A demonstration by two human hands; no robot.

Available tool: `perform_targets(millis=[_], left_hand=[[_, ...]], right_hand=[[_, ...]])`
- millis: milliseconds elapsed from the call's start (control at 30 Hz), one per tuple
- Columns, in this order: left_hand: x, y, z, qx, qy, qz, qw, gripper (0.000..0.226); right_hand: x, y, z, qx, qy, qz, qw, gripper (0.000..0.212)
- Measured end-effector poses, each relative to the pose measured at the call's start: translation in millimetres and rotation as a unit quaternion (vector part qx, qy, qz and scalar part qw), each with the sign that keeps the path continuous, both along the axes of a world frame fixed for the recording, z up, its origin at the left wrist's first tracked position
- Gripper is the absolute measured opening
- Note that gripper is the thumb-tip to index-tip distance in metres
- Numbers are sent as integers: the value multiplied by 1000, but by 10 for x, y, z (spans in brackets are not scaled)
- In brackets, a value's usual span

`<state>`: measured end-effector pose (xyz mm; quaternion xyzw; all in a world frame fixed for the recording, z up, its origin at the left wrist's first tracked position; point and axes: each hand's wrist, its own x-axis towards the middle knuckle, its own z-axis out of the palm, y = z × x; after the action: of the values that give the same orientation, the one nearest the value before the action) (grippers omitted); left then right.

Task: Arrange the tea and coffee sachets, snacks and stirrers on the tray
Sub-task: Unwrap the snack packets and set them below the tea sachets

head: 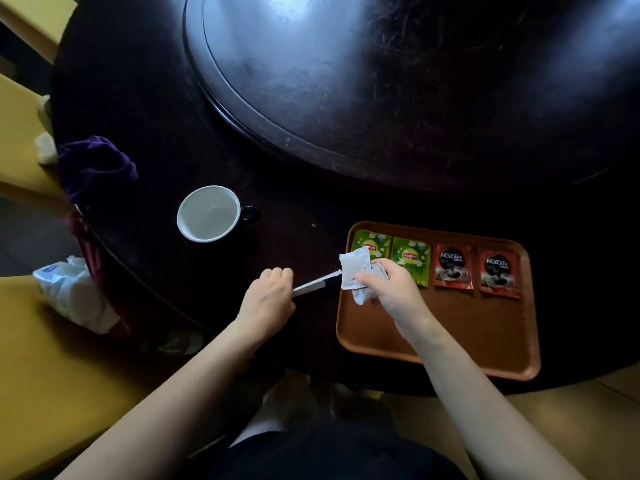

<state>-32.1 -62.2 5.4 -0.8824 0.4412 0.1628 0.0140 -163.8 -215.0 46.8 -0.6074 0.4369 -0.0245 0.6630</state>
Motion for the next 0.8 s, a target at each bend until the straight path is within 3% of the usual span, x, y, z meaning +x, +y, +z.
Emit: perform_targets(millis=[67,133,200,300,333,367,433,467,500,567,667,733,800], left_hand=[[-22,-52,-50,39,-28,-21,999,36],[-35,-76,-67,32,-68,-25,997,32],[-33,-86,-54,-11,-21,15,1000,8],[-17,-87,65,-73,114,141,981,17],[-21,-140,149,-113,180,202,956,18],[-44,-212,238,-157,272,278,908,18],[-161,-388,451,-239,487,387,746,13],[-237,-472,546,-264,554,397,683,11],[-312,-538,603,-275,589,381,657,15],[-445,-625,664,-272,629,329,650,20],[-502,-658,643,-264,633,315,656,21],[-475,-664,620,-268,630,332,649,20],[-441,-675,608,-265,631,347,641,20]], right_hand=[[-39,2,19,6,-2,-8,1000,6],[-83,-1,37,10,-3,-13,1000,5],[-129,-8,62,13,-2,-19,1000,3],[-199,-14,110,-16,0,-23,1000,3],[-214,-7,127,-50,5,-16,999,6],[-222,11,144,-93,10,-8,996,8],[-229,55,176,-228,28,16,973,7],[-231,82,185,-313,39,35,948,7],[-231,118,195,-381,43,56,922,10],[-233,196,200,-438,39,96,893,19],[-275,244,210,-433,23,126,892,30],[-330,190,231,-397,-7,120,910,24],[-399,129,276,-277,-49,72,957,15]])
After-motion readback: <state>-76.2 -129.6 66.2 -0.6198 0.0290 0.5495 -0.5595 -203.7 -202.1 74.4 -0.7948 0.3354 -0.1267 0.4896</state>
